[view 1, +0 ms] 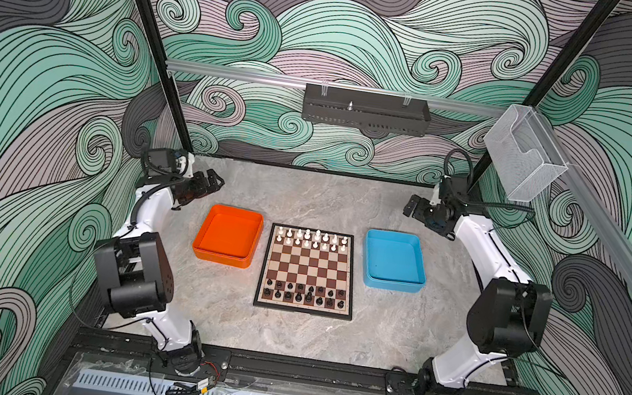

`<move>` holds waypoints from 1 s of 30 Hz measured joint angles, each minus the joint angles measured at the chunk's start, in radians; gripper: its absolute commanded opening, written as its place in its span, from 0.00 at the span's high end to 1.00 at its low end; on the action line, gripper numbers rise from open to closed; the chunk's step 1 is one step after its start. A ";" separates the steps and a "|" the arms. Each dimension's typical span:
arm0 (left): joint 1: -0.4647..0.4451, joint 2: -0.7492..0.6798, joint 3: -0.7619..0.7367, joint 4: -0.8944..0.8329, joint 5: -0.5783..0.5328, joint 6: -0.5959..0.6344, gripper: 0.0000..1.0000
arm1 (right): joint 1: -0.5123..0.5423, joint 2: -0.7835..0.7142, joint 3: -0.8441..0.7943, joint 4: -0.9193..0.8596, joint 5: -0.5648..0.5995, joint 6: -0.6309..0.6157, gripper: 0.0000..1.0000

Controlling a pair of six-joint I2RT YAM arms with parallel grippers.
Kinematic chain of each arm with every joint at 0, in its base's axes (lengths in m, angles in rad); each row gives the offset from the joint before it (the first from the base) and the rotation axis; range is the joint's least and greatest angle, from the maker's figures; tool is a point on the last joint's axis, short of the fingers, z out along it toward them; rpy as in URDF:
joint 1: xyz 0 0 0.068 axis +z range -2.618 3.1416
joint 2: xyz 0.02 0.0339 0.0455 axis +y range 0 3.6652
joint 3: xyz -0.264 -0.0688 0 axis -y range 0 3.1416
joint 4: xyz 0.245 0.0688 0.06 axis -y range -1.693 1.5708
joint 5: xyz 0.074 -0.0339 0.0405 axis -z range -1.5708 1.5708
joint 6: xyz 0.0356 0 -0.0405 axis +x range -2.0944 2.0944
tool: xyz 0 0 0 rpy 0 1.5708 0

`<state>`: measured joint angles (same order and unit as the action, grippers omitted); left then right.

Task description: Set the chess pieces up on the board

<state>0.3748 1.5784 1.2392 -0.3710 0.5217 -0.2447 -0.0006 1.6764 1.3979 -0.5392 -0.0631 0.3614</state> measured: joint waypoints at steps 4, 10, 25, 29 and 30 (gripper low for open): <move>0.009 -0.107 -0.130 0.172 0.005 0.011 0.01 | -0.038 -0.043 -0.089 0.098 -0.011 0.004 0.00; 0.005 -0.127 -0.120 0.306 0.007 0.012 0.01 | -0.043 -0.105 -0.164 0.208 0.019 -0.038 0.00; 0.005 -0.032 0.079 0.309 0.207 0.116 0.01 | -0.043 -0.250 -0.441 0.570 0.114 -0.188 0.00; 0.004 -0.056 -0.012 0.322 0.180 0.182 0.01 | -0.043 -0.251 -0.499 0.635 0.116 -0.237 0.00; 0.003 -0.056 -0.023 0.321 0.171 0.200 0.01 | -0.043 -0.250 -0.499 0.640 0.116 -0.252 0.00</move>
<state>0.3779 1.5223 1.2167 -0.0502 0.6926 -0.0448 -0.0437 1.4261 0.8986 0.1005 0.0525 0.1097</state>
